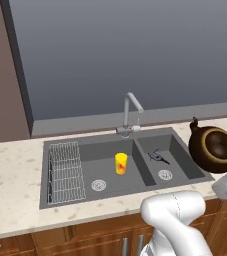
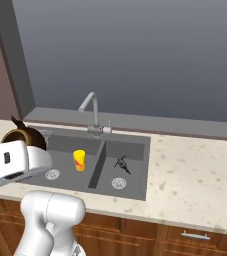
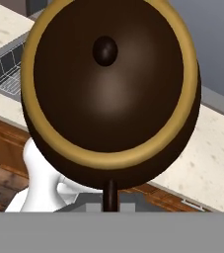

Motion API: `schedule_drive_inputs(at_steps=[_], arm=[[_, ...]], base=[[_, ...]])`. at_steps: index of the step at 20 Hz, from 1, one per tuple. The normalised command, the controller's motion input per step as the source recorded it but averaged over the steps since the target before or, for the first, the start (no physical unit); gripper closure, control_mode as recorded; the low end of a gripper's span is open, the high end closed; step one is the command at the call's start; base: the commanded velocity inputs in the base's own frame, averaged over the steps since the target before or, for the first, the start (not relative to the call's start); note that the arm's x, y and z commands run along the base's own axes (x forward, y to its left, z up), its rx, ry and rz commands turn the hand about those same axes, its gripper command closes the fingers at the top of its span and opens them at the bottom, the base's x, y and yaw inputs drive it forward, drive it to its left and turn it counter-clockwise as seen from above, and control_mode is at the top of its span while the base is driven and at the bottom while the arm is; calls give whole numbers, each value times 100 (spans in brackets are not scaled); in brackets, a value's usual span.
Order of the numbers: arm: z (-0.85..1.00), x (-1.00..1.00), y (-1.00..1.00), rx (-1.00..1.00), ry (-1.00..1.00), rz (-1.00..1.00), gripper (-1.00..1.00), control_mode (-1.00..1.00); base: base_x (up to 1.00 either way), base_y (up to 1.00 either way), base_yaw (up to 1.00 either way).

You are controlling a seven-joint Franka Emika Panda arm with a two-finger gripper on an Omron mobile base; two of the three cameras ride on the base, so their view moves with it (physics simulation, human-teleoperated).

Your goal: Pick the teapot and cup and place them in the sink. Then turn on the water.

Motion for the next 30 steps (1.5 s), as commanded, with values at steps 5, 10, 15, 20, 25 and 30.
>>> schedule_drive_inputs(at_steps=[5,10,15,20,25,30], arm=[[-1,4,-11,0,0,0,100,-100],[-8,18,-35,0,0,0,100,-100],[-1,27,-12,0,1,0,100,-100],[0,20,-3,0,6,-1,100,-100],[-4,2,0,0,12,-4,100,-100],[-9,0,0,0,9,-1,100,-100]], base=[[0,0,0],[0,0,0],[0,0,0],[0,0,0],[0,0,0],[0,0,0]])
